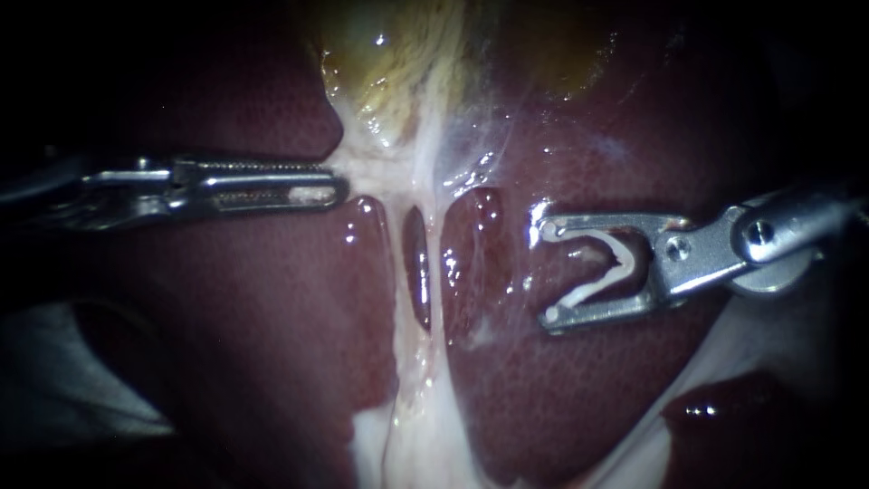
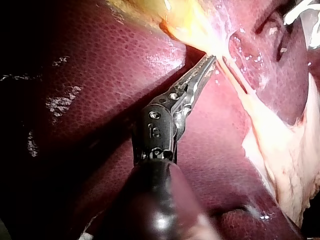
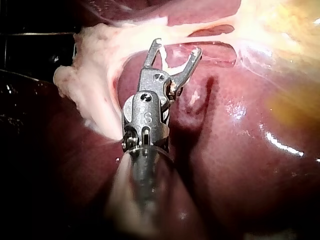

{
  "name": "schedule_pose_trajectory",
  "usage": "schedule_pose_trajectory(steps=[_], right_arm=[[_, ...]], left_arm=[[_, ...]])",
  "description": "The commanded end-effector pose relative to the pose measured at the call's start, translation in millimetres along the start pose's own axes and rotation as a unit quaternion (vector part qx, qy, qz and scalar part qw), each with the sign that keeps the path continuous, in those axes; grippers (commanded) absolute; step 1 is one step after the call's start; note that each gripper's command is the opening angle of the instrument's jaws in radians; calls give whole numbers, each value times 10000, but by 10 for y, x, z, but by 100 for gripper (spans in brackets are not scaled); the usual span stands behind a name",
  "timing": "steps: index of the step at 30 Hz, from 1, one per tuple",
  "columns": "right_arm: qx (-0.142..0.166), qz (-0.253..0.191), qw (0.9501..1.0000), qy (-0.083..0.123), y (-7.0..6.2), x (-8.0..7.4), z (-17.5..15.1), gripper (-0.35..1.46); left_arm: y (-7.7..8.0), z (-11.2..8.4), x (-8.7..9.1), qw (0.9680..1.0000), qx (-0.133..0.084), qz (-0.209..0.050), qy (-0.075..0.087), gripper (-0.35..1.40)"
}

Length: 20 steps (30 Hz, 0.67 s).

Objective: Grabbing gallbladder

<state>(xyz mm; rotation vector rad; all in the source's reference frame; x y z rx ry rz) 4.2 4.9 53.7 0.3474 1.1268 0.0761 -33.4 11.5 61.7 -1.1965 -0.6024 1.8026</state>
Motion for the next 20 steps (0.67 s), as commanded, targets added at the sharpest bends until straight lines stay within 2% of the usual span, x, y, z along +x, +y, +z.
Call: schedule_pose_trajectory(steps=[1, 5, 9, 20], right_arm=[[0, 0, 10000, -1, 0, 0, 0, 50], [1, -1, 10000, 0, 0, 0, 0, 50], [1, -1, 10000, 0, 0, 0, 0, 50], [1, 0, 10000, 0, 0, 0, 0, 50]], left_arm=[[-2, -5, 7, 10000, 25, -41, 3, -35], [-12, -29, 31, 9999, 110, 17, 130, -35], [-20, -41, 38, 9997, 164, 12, 160, -35], [-18, -38, 35, 9996, 211, 6, 178, -35]])
